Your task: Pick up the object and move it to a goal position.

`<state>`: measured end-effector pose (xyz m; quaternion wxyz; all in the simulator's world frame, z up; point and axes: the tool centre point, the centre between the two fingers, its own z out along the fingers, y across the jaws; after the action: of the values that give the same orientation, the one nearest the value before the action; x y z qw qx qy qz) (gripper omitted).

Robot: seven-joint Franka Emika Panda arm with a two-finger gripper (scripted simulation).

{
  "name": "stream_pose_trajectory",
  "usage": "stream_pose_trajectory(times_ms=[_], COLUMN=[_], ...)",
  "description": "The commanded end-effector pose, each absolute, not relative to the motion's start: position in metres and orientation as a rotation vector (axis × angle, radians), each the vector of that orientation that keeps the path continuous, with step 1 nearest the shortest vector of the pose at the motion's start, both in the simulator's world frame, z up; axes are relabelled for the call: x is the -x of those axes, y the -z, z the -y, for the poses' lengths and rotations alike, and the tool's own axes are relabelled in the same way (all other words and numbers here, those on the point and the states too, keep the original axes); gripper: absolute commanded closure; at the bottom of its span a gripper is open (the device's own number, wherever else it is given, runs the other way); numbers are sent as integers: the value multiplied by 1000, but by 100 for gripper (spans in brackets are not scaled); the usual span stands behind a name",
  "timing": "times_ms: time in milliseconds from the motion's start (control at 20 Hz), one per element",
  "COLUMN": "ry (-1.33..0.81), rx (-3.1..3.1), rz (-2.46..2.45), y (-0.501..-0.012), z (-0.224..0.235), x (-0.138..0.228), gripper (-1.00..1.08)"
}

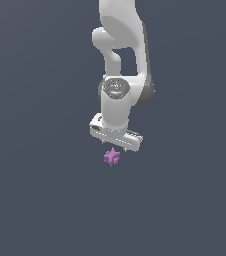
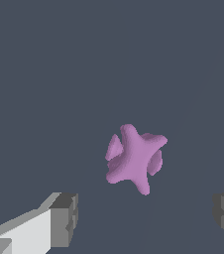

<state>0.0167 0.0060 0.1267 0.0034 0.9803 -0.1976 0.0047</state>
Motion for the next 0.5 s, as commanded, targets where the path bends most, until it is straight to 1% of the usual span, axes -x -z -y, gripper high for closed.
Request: stream_pose_trajectory(times_ms=[0,450], ry=[-11,-2], rx=[-3051,-2978], rz=[733,999], y=[-118,-98], z=[-5,-2], x=[-17,-19], gripper=[-92,-92])
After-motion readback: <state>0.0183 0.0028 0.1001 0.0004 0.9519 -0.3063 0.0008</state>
